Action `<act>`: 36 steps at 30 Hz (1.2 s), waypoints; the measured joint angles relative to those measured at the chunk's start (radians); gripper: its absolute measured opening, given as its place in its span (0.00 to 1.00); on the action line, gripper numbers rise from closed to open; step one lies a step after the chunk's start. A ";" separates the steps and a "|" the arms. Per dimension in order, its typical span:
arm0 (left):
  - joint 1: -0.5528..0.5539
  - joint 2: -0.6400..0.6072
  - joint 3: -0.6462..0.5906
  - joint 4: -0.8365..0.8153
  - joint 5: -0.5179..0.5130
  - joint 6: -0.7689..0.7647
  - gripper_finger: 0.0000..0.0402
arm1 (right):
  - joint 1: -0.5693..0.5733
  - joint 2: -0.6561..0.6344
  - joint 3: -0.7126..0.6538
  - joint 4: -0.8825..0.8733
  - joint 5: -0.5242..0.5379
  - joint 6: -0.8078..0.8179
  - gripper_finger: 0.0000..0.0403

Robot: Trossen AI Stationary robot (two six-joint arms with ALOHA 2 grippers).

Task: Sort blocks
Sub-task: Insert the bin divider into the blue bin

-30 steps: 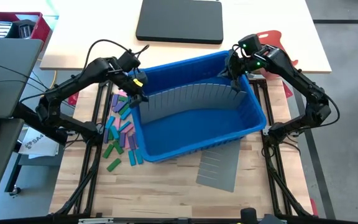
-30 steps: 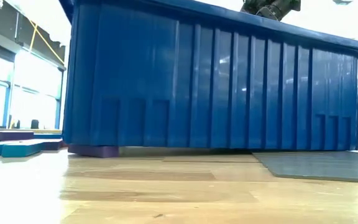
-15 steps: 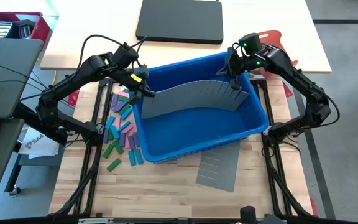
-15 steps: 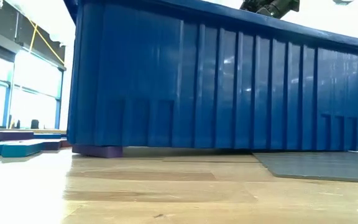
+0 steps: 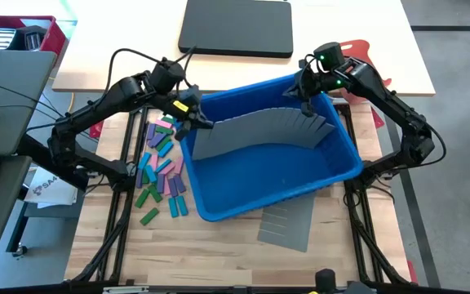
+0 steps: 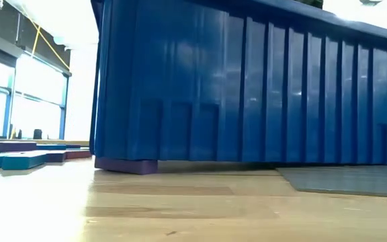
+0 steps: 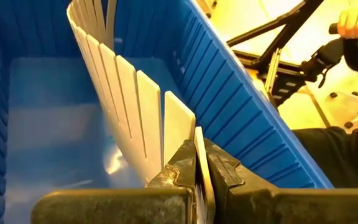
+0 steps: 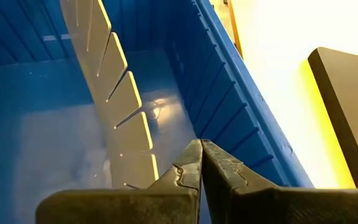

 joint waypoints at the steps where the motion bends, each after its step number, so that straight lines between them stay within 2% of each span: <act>1: 0.000 0.000 0.000 0.000 0.000 -0.003 0.00 | 0.000 0.000 0.000 0.000 0.000 0.000 0.01; 4: 0.002 0.000 0.000 -0.003 -0.001 -0.002 0.00 | -0.006 -0.003 0.000 -0.007 0.001 0.008 0.02; 7: 0.002 0.000 0.000 -0.003 -0.004 0.005 0.00 | -0.012 -0.018 0.000 -0.041 0.000 0.045 0.08; 13: 0.002 0.000 0.000 -0.013 -0.008 0.047 0.00 | -0.018 -0.062 0.000 -0.178 0.016 0.088 0.39; 16: 0.003 0.000 0.001 -0.046 -0.021 0.092 0.00 | -0.013 -0.065 0.000 -0.292 0.135 0.108 0.55; 18: 0.003 -0.002 0.002 -0.087 -0.057 0.133 0.00 | -0.013 -0.050 0.000 -0.375 0.224 0.121 0.61; 24: 0.013 0.003 0.002 -0.201 -0.142 0.235 0.00 | -0.012 -0.026 0.000 -0.470 0.371 0.124 0.65; 28: 0.023 0.007 -0.002 -0.243 -0.152 0.264 0.00 | -0.013 -0.026 0.000 -0.472 0.392 0.115 0.65; 30: 0.021 0.007 -0.014 -0.242 -0.155 0.271 0.00 | -0.019 -0.022 0.000 -0.485 0.369 0.114 0.65; 36: 0.021 0.005 -0.029 -0.277 -0.230 0.326 0.00 | -0.026 0.017 0.000 -0.603 0.199 0.089 0.65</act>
